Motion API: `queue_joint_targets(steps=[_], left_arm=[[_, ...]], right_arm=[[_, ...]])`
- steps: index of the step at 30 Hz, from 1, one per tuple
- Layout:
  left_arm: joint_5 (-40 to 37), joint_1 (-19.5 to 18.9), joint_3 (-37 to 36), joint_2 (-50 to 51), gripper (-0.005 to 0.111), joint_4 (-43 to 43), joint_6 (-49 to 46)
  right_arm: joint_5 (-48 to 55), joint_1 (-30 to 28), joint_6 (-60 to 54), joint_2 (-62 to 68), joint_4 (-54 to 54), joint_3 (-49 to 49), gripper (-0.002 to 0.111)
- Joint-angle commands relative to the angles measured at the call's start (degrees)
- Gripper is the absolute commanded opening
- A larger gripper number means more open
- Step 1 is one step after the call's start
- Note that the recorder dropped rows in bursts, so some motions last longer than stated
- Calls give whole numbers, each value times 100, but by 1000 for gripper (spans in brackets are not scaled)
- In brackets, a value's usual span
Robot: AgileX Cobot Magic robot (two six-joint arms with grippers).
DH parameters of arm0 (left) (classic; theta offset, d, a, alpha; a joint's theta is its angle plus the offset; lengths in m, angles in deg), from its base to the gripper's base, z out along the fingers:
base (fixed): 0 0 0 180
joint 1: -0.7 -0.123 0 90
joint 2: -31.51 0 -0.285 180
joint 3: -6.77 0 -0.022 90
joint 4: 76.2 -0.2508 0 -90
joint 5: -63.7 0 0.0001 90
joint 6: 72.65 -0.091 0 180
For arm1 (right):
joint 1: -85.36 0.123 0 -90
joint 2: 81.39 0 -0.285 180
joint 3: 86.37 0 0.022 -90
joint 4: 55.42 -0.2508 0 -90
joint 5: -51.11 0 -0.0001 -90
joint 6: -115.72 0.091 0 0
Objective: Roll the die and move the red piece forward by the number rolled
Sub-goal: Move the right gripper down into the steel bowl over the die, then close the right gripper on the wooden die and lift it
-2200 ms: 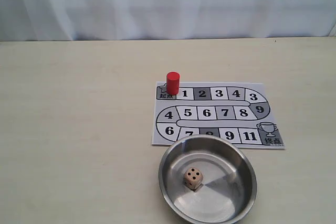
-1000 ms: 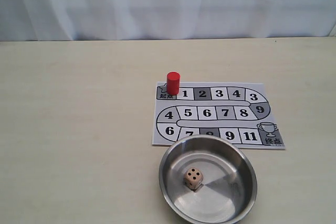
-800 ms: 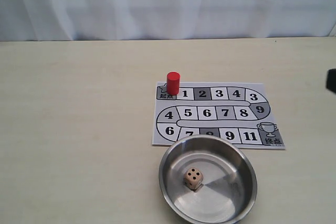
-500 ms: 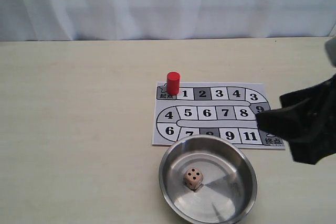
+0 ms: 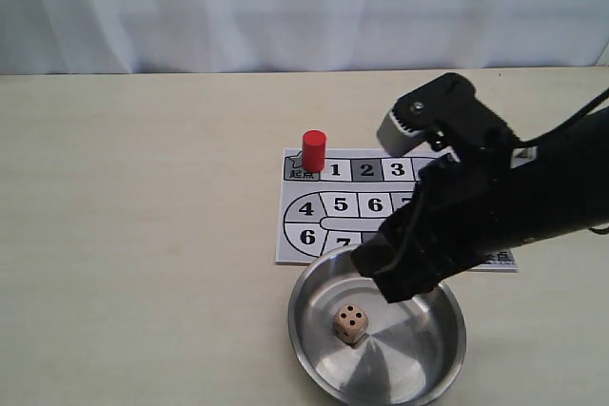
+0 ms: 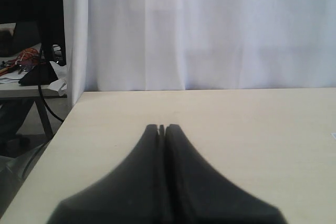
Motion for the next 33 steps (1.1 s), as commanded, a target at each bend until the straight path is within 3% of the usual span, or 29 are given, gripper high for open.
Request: queue_joint_targets(steps=[1,33], left_arm=[[68,1,30,-6,0,8,2],[65,1,30,-6,0,4,2]], right_arm=[[-412,338,587,466,773,57,54],[-1472,408,843,2685,687,57,54]])
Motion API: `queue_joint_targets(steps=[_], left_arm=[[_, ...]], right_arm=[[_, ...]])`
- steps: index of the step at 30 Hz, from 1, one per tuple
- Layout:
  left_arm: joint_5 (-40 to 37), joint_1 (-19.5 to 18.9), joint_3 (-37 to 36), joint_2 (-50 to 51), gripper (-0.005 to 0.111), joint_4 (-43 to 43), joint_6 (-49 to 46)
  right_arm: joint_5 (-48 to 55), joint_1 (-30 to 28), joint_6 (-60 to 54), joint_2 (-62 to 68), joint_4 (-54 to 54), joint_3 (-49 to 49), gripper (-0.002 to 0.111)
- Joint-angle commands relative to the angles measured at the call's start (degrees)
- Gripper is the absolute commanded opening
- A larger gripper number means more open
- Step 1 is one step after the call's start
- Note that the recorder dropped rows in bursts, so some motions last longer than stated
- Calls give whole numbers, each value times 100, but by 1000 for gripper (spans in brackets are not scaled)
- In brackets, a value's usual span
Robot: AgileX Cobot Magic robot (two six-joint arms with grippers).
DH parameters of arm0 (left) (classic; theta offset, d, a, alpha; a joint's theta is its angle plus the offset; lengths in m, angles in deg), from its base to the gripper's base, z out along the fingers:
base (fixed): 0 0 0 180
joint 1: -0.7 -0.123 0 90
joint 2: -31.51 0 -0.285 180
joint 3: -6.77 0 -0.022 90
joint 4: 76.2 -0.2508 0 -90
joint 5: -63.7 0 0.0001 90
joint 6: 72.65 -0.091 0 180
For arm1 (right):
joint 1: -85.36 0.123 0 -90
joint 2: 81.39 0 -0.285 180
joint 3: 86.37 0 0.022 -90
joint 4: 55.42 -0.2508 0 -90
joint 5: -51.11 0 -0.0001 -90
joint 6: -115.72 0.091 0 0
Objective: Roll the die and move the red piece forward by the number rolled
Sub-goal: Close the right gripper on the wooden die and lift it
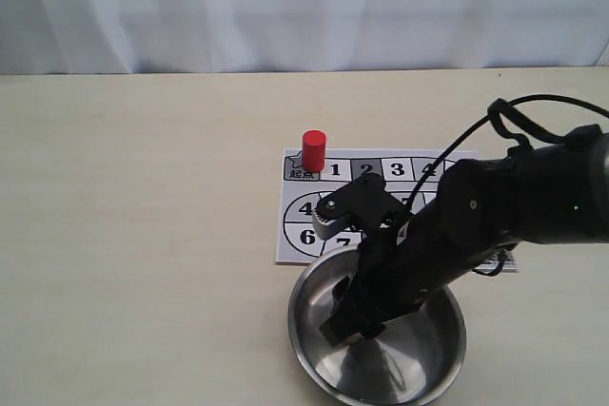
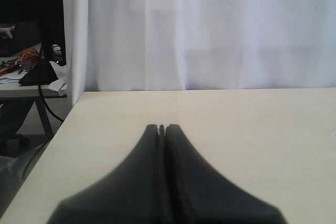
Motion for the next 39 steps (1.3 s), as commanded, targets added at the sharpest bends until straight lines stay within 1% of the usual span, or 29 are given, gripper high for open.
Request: queue_joint_targets(steps=[1,33,34,36,39], left_arm=[[65,1,30,-6,0,4,2],[55,1,30,-6,0,6,2],[55,1,30,-6,0,6,2],[55,1,30,-6,0,6,2],[55,1,30,-6,0,6,2]], right_arm=[[-144,11,21,184,-91,30,54],[-295,11,10,329,-192,30,54],[-295,11,10,329,-192,30,53],[-279,11,10,329,-192,30,47],[-269,11,10,329,-192,30,30]])
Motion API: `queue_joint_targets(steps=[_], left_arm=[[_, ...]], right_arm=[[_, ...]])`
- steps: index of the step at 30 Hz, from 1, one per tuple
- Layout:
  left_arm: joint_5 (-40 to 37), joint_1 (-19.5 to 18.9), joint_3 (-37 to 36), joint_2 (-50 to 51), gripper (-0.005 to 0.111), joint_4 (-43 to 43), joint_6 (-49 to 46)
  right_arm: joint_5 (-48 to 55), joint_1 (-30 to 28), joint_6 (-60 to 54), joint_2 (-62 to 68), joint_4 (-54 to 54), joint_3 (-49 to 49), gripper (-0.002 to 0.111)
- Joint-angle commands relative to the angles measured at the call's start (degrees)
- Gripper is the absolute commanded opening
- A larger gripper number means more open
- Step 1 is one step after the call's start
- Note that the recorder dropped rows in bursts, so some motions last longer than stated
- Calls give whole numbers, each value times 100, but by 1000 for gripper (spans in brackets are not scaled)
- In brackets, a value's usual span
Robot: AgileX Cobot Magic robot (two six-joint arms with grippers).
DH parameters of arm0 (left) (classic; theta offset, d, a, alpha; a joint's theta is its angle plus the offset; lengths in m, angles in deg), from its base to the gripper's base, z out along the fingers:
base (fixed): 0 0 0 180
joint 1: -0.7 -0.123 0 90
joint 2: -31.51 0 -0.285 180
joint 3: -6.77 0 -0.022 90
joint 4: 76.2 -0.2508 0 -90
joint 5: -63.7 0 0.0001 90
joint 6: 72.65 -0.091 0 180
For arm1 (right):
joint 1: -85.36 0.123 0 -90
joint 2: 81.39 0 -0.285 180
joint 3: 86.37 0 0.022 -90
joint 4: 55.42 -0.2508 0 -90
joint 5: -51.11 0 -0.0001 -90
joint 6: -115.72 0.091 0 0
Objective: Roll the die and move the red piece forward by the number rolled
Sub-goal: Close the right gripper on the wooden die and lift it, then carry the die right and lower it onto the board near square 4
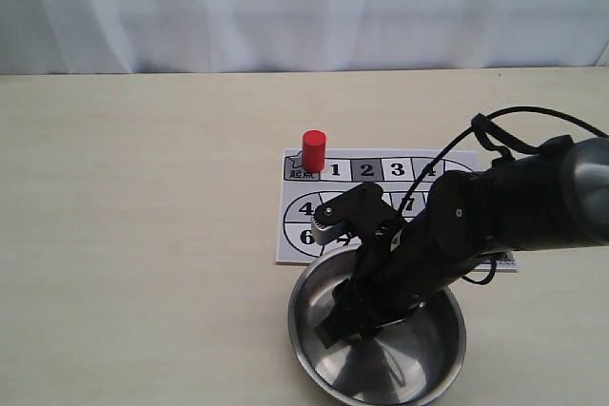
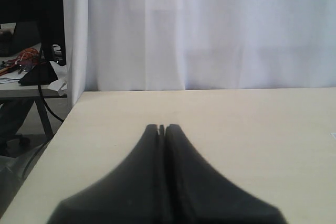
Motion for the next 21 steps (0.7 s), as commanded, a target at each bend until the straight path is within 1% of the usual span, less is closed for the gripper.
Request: queue_joint_targets(steps=[1,3,4,9,13,16,18,21], left_arm=[[55,1,30,-6,0,6,2],[55,1,30,-6,0,6,2],[55,1,30,-6,0,6,2],[55,1,30,-6,0,6,2],[66,1,30,-6,0,6,2],[66,1,30,-6,0,6,2],[66,1,30,-6,0,6,2],[66,1,30,-6,0,6,2]], right_arm=[[-11,11,10,17,9,27,26],[17,11,10,17,9,27,15],[105,11,10,17,9,27,4],[375,11,10,-271,9,27,4],[406,11,10,-1014,28,27,4],[273,-11,87,-1537,493,27,4],[167,-136,354,-1716,771,27,4],[81,-649,984,-1858,1368,27,4]])
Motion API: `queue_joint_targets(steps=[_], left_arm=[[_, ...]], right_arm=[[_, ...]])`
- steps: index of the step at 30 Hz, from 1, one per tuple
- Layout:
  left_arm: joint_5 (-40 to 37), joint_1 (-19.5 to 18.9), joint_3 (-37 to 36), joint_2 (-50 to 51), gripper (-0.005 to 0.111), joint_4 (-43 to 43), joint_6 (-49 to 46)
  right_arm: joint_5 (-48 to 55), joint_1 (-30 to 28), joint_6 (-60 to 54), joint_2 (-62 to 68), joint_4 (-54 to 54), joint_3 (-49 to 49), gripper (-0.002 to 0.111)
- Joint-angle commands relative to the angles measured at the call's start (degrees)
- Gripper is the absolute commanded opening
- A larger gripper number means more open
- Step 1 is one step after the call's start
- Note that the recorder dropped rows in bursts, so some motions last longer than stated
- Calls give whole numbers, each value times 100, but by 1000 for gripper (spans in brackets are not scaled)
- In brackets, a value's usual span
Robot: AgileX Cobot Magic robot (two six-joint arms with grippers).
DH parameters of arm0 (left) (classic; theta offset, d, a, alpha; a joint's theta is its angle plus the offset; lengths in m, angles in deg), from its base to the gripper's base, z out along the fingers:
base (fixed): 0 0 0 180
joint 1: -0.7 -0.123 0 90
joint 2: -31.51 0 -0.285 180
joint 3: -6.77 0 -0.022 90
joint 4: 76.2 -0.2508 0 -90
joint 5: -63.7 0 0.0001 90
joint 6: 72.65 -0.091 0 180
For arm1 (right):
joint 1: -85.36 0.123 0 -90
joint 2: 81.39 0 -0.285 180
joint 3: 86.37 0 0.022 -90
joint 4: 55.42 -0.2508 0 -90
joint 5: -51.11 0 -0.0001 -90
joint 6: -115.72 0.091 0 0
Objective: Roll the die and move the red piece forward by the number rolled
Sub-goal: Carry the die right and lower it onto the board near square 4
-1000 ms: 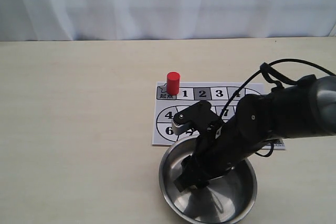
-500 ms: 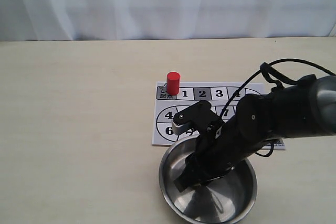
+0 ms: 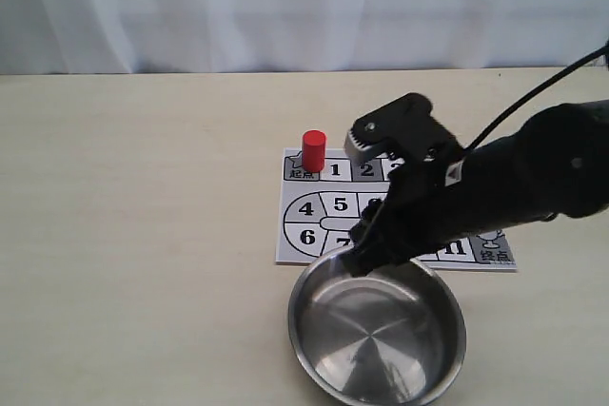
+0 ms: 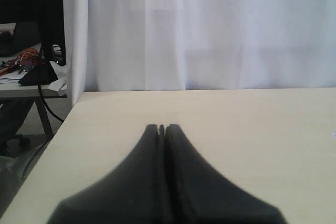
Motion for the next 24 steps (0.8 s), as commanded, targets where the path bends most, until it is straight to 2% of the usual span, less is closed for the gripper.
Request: queue_joint_targets(steps=[1,10,15,18,24], left_arm=[[66,1,30,-6,0,6,2],[66,1,30,-6,0,6,2],[66,1,30,-6,0,6,2],[66,1,30,-6,0,6,2],[66,1,30,-6,0,6,2]], right_arm=[[-114,-619,639,-141,758,18,4],[-166,-2235,818,77,1011,18,4],[-390,-2945,818,278,1534,18,4],[-755,-3186,776,407,1683,18,4],[-1395,-3215,822,588,2127,18,4]])
